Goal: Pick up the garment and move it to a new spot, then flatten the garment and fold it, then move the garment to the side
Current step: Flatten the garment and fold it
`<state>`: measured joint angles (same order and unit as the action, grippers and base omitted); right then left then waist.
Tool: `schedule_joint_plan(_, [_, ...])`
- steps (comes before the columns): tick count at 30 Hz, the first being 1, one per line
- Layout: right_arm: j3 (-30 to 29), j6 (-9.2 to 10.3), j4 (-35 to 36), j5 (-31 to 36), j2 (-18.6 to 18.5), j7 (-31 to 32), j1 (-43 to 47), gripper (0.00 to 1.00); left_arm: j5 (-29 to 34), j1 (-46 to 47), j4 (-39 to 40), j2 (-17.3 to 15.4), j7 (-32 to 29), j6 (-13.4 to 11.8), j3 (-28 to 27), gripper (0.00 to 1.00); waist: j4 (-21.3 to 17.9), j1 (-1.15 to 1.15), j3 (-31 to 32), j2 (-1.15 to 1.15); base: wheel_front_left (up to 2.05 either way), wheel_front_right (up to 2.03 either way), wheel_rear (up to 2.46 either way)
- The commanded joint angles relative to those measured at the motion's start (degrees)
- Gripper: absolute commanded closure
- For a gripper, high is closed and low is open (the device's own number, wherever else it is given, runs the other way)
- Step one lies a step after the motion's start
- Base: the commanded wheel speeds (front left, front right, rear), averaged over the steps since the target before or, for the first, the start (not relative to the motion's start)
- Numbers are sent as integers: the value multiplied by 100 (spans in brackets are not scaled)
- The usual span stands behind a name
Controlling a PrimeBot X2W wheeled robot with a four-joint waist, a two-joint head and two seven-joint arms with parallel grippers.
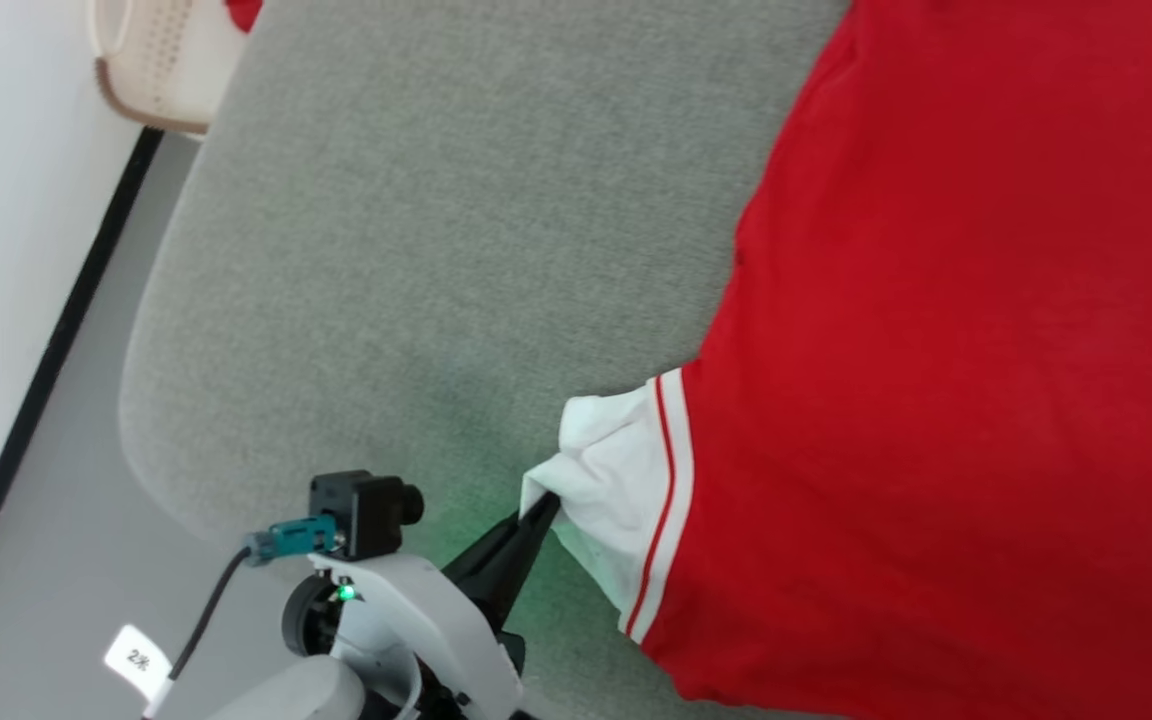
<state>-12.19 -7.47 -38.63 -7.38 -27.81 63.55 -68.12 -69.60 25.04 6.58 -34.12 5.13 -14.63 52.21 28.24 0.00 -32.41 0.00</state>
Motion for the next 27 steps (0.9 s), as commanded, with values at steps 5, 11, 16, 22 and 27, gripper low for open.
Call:
schedule_joint_plan(5, [520,0,381,-726,-198,250,807,100,4,-90,28,-133,85,-93,-93,100,-480,0,382,0,0,0,0])
schedule_joint_plan(11, [875,0,1482,-1697,-472,473,1732,100,-32,-206,128,-377,92,-246,-190,100,-891,0,732,0,0,0,0])
schedule_joint_plan(16, [706,0,2426,-2305,-573,644,2725,100,-72,-338,310,-593,77,-415,-273,100,-1217,0,976,0,0,0,0])
schedule_joint_plan(22, [153,0,3418,-2641,-403,826,4079,100,-115,-469,510,-815,44,-579,-351,100,-1506,0,1224,0,0,0,0])
schedule_joint_plan(27, [-331,0,4179,-2701,-56,995,5206,100,-202,-626,664,-974,65,-694,-426,100,-1715,0,1401,0,0,0,0])
